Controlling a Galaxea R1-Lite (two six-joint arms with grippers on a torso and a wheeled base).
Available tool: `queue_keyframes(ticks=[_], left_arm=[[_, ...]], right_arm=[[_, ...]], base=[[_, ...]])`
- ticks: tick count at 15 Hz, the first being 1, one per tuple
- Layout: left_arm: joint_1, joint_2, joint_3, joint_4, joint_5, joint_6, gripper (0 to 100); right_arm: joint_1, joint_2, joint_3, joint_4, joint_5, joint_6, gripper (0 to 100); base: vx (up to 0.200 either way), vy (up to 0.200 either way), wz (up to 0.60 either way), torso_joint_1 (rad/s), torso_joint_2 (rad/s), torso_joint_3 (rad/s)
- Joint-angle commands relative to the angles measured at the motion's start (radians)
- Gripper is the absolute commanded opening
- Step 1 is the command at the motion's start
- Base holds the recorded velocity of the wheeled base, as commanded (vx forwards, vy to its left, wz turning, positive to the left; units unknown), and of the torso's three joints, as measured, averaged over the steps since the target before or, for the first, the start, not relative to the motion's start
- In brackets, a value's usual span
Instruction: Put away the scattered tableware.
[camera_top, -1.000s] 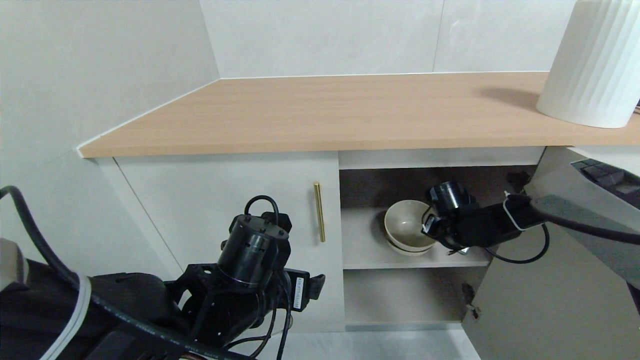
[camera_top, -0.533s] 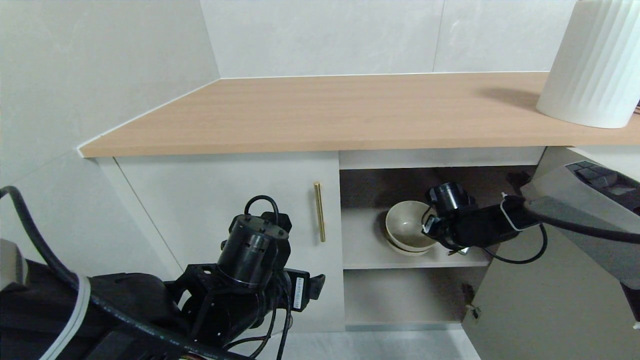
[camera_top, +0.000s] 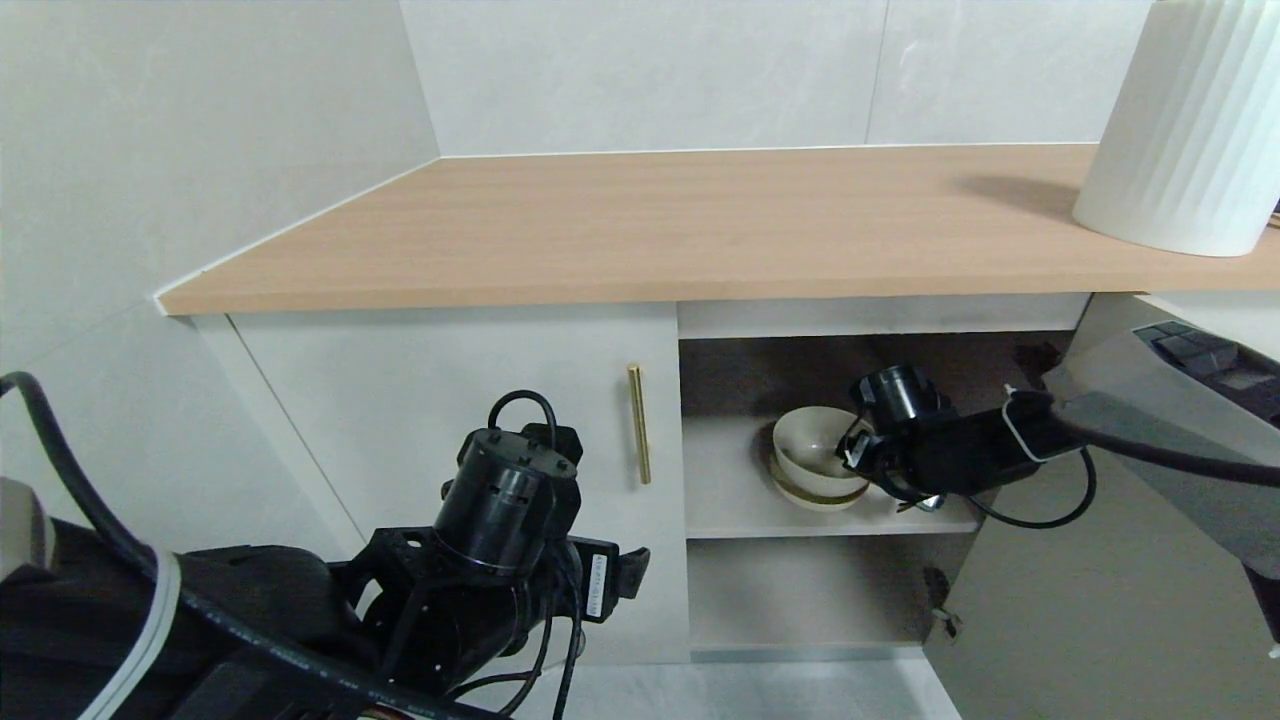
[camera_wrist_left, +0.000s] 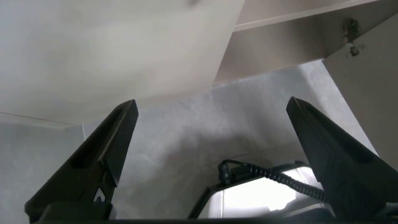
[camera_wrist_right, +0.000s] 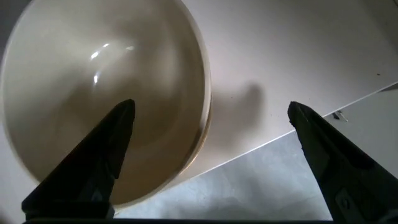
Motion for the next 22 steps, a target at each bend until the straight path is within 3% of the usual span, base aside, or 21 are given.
queue_keyframes(ticks=[1,5,8,10,13,18,22], left_arm=[[0.007,-0.012,-0.002,-0.002,0.0,-0.007,100],[0.055,-0.097,0.018,-0.007,-0.001,-0.009,100],[0.135,-0.118,0.079,-0.017,-0.003,-0.009,100],[0.144,-0.161,0.148,-0.033,-0.001,-0.009,100],[0.142,-0.164,0.233,-0.077,0.002,-0.007,100],[0.141,-0.157,0.237,-0.093,0.006,-0.006,100],[0.138,-0.157,0.236,-0.093,0.008,-0.004,100]], right_arm=[[0.005,-0.045,0.017,0.007,0.002,0.0,100],[0.057,-0.32,0.275,0.049,0.122,-0.135,100],[0.097,-0.588,0.494,0.052,0.167,-0.189,100],[0.143,-0.728,0.612,0.055,0.177,-0.23,100],[0.188,-0.791,0.684,0.072,0.185,-0.23,100],[0.251,-0.78,0.718,0.072,0.185,-0.239,100],[0.264,-0.771,0.726,0.073,0.185,-0.247,100]], base=[[0.0,0.0,0.0,0.0,0.0,0.0],[0.0,0.0,0.0,0.0,0.0,0.0],[0.0,0.0,0.0,0.0,0.0,0.0],[0.0,0.0,0.0,0.0,0.0,0.0],[0.0,0.0,0.0,0.0,0.0,0.0],[0.0,0.0,0.0,0.0,0.0,0.0],[-0.2,0.0,0.0,0.008,0.0,0.002]])
